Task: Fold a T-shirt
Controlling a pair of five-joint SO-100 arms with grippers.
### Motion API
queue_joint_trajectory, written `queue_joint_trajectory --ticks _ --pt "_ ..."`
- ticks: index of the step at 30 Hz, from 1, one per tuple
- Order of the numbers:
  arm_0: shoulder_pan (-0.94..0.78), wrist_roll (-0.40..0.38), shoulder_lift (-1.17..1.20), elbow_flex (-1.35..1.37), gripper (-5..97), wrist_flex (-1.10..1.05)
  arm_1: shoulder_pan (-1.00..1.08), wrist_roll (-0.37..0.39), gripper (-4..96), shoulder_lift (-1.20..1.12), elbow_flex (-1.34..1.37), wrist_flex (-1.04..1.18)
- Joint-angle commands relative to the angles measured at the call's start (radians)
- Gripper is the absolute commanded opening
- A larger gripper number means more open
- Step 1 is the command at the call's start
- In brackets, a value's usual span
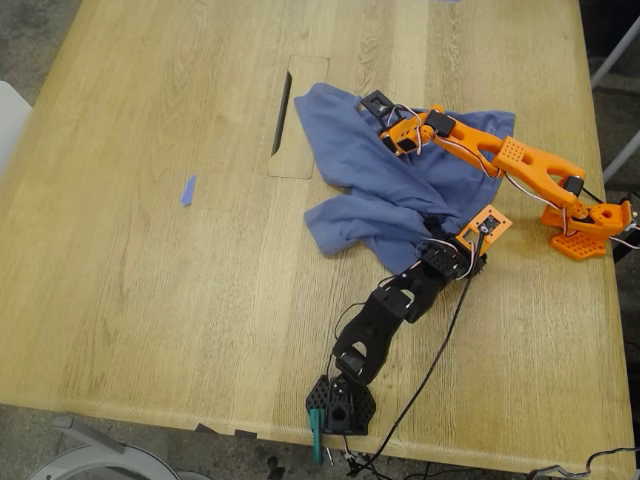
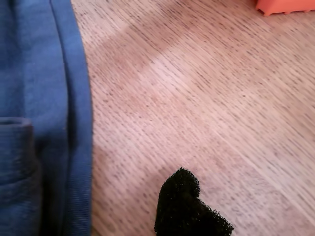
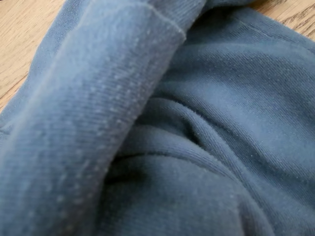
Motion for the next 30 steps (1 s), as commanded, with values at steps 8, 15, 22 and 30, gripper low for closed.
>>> queue_joint_trajectory --ticks 8,15,22,30 --pt "-0.15 0.057 -0.006 0.026 48 0.032 -0.017 0.002 -0.2 0.138 -0.046 0.008" --pt "-0.149 0.08 0.0 0.078 39 0.044 -0.031 0.003 -0.2 0.158 -0.046 0.015" --pt "-0.143 0.097 0.009 0.132 30 0.049 -0.034 0.008 -0.2 0.167 -0.046 0.02" --pt "-0.087 0.054 0.006 0.11 11 0.133 -0.055 0.006 -0.2 0.16 -0.041 0.012"
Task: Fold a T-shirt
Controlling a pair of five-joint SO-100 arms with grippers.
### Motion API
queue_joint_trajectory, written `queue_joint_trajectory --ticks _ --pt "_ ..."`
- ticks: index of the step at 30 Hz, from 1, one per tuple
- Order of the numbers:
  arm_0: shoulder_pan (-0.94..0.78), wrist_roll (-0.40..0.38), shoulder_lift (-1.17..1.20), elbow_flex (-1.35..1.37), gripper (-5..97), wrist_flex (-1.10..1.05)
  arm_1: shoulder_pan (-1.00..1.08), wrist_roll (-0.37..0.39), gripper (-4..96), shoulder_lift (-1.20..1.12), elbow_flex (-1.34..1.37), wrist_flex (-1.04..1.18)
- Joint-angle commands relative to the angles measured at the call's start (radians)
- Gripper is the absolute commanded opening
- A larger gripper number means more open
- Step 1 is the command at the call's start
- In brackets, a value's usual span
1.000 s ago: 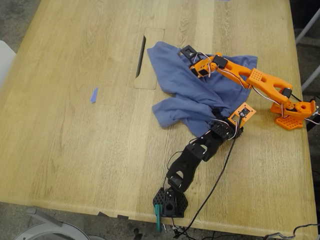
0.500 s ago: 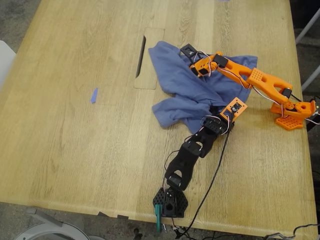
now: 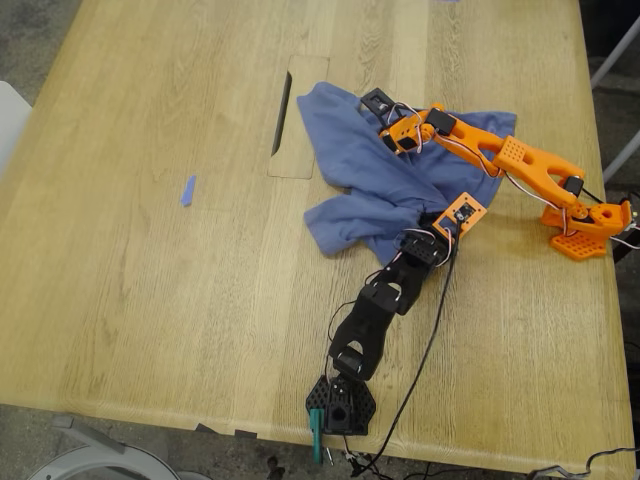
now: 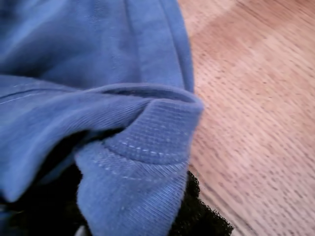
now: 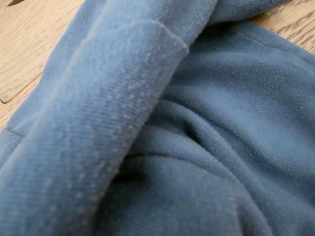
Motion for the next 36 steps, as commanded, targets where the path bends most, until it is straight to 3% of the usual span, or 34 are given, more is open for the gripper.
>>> queue_joint_trajectory --ticks 1,5,14,36 --pt "0.025 -0.031 -0.015 -0.002 9 0.071 -0.017 0.005 -0.2 0.123 -0.041 -0.008" --pt "0.026 -0.04 -0.029 -0.031 0 0.109 -0.035 0.005 -0.2 0.117 -0.041 -0.012" --pt "-0.008 -0.058 0.005 -0.031 0 0.106 -0.041 0.008 -0.2 0.137 -0.046 -0.006" --pt "-0.195 -0.063 0.479 -0.17 0 0.284 -0.081 0.003 -0.2 0.313 -0.048 -0.002"
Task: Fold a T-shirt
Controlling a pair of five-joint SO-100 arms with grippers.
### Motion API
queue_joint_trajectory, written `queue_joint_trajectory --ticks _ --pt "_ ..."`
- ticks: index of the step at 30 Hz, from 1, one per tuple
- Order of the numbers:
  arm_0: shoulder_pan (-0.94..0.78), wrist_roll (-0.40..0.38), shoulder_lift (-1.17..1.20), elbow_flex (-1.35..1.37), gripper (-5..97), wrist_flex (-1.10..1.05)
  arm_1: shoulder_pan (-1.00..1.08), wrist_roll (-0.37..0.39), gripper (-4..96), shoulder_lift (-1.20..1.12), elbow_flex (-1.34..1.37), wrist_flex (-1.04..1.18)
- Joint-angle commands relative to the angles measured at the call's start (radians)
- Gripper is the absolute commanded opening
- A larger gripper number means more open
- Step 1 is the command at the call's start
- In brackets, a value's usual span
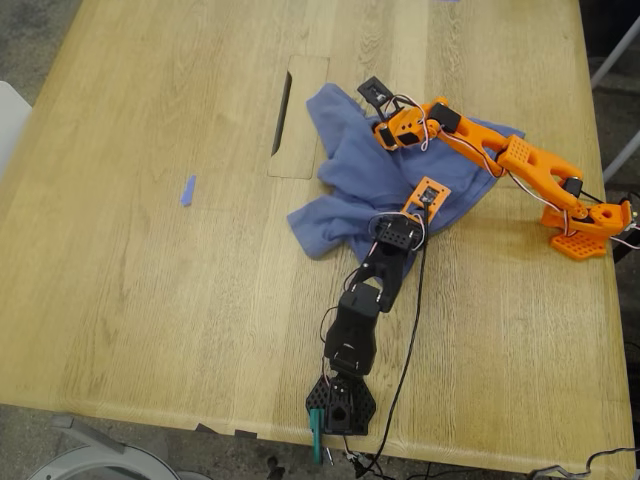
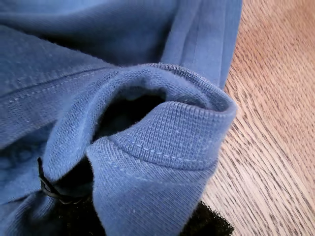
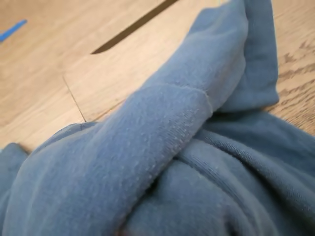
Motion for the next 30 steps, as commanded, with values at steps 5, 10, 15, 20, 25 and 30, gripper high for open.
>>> queue_joint_trajectory --ticks 5,10,15,20,25,30 --pt "-0.061 -0.006 0.322 -0.193 0 0.097 -0.014 -0.003 -0.2 0.187 -0.052 0.017" --pt "-0.107 -0.002 0.454 -0.213 0 0.198 -0.028 -0.012 -0.2 0.239 -0.052 0.031" --pt "-0.143 0.0 0.534 -0.221 0 0.252 -0.043 -0.015 -0.2 0.281 -0.052 0.038" --pt "-0.166 0.002 0.551 -0.311 0 0.276 -0.06 -0.012 -0.2 0.344 -0.052 0.061" --pt "-0.183 0.003 0.551 -0.422 0 0.299 -0.064 -0.009 -0.2 0.431 -0.052 0.103" --pt "-0.21 0.005 0.56 -0.514 0 0.327 -0.063 -0.021 -0.2 0.5 -0.052 0.129"
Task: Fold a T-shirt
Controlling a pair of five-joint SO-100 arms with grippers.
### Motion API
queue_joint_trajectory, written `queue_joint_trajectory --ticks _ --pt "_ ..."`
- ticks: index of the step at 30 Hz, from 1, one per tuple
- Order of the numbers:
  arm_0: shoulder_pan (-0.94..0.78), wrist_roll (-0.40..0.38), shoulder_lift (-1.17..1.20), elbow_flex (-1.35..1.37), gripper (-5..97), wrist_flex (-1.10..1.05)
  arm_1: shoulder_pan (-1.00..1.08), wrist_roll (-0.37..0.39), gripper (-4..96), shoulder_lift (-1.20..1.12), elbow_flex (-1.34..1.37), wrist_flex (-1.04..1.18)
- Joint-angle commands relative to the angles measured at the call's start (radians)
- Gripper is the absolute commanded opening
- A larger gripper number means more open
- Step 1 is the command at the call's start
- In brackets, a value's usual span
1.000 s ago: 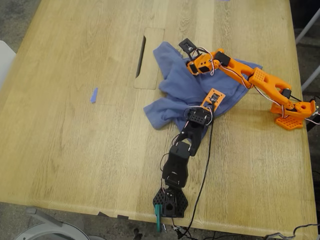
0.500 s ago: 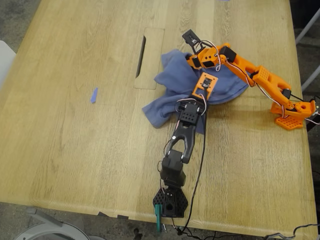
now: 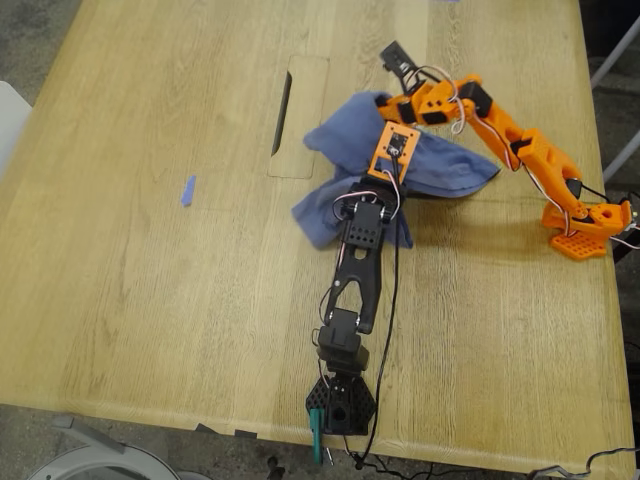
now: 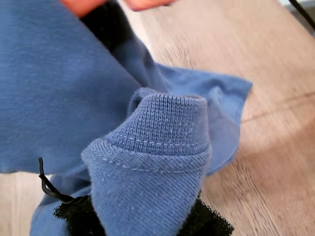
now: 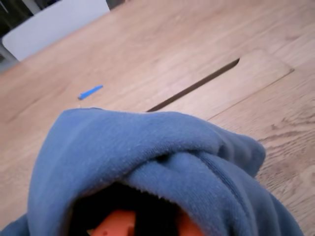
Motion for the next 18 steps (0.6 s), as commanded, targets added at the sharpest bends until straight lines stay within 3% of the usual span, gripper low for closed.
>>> queue_joint_trajectory --ticks 1,18 --pt "-0.035 0.005 0.186 -0.169 0 0.002 -0.011 -0.012 -0.2 0.121 -0.052 -0.005" --pt "-0.118 0.012 0.405 -0.202 0 0.067 -0.041 -0.009 -0.1 0.249 -0.052 -0.11"
